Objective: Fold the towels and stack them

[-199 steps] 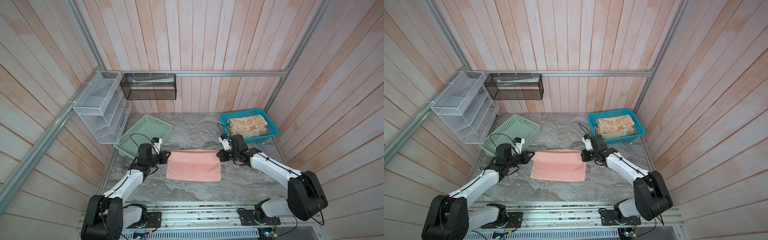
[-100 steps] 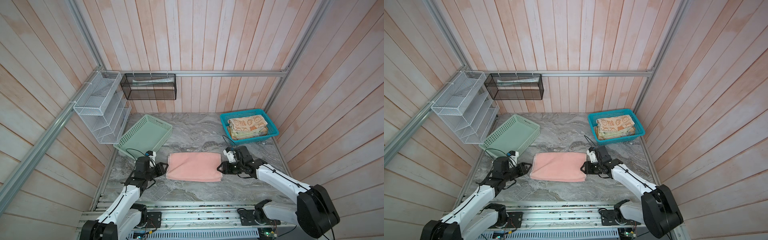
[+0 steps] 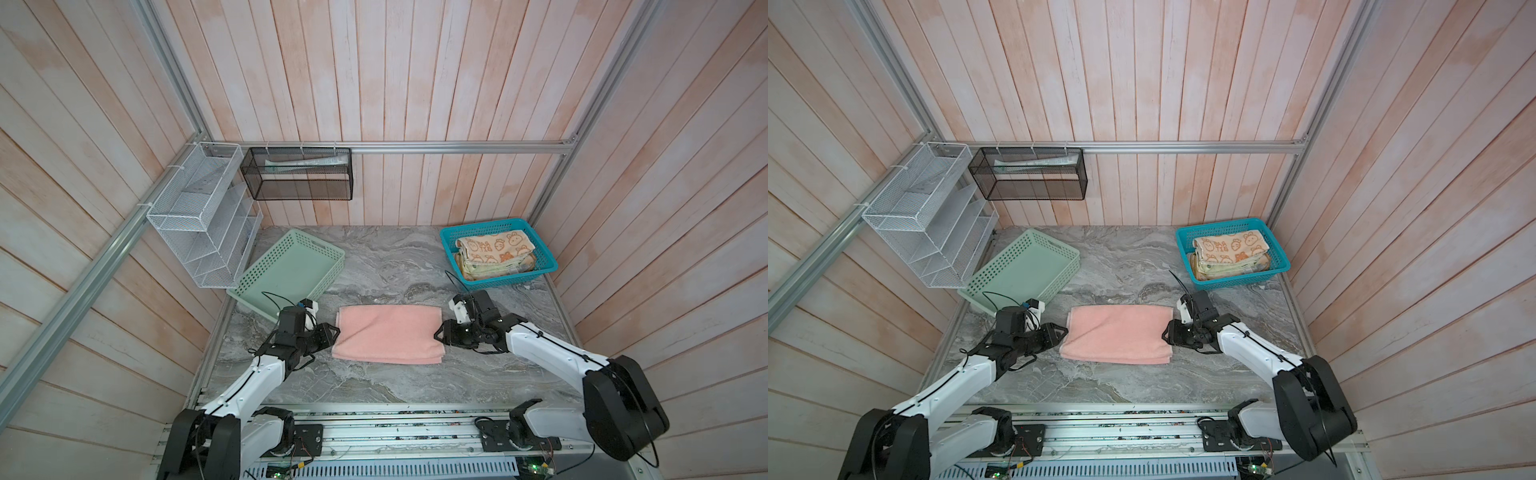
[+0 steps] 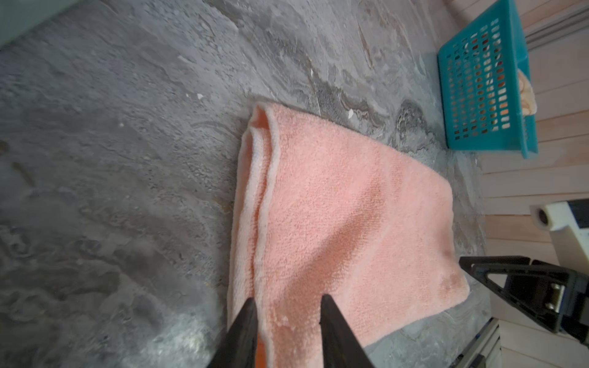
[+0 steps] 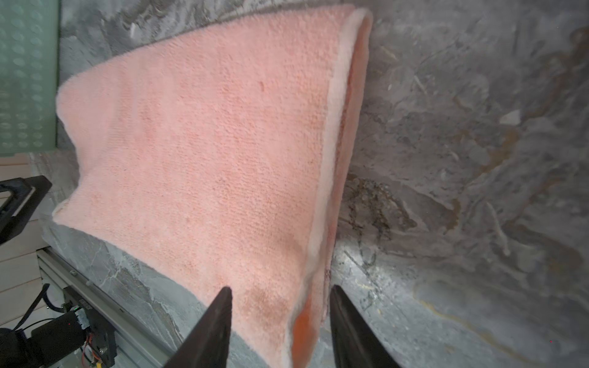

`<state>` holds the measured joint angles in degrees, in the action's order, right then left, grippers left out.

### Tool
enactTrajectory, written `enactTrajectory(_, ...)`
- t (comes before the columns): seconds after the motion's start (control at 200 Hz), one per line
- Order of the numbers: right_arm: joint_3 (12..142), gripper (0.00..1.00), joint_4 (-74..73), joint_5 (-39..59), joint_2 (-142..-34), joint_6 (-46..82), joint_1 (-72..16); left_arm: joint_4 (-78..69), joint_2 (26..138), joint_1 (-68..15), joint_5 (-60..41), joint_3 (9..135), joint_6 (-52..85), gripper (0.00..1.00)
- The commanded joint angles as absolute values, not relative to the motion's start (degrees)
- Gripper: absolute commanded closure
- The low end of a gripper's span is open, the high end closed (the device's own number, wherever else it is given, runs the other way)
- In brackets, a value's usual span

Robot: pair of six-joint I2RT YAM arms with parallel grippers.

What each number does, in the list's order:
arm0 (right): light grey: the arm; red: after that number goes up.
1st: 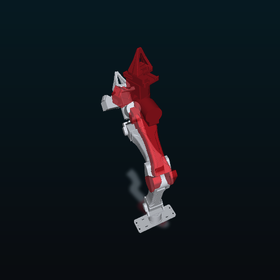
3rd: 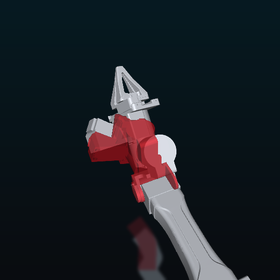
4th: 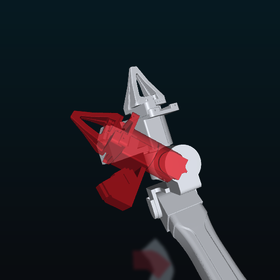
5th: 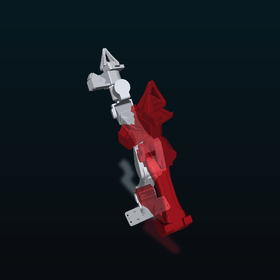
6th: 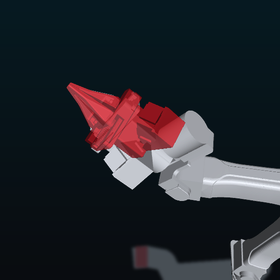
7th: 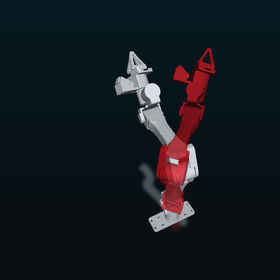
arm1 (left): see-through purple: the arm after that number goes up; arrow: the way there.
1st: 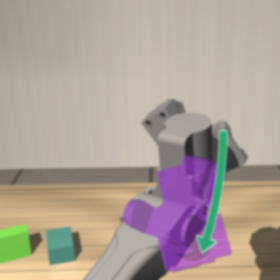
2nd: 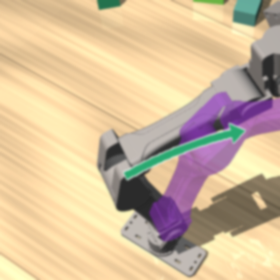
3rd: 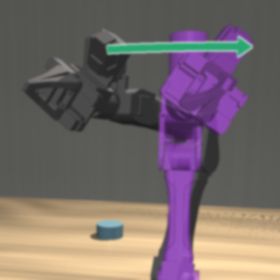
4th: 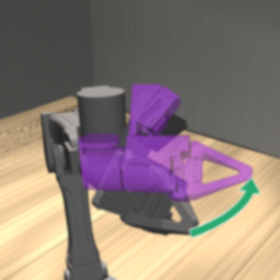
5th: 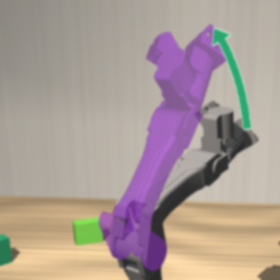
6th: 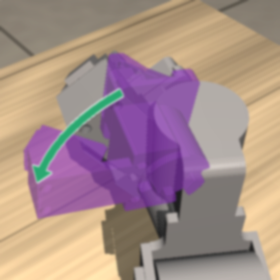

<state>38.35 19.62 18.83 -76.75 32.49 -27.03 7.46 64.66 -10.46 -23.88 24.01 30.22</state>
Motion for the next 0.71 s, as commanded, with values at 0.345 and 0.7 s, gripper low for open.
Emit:
enactTrajectory(0.345, 33.37, 0.78, 21.86, 17.87, -76.99, 35.77, -28.92, 20.08, 57.52, -13.59, -10.74, 22.23, 36.07, 0.83)
enactTrajectory(0.7, 37.83, 0.3, 20.12, 17.23, -79.95, 38.23, -28.3, 14.29, 68.49, -32.84, -4.93, 37.69, 36.45, 0.72)
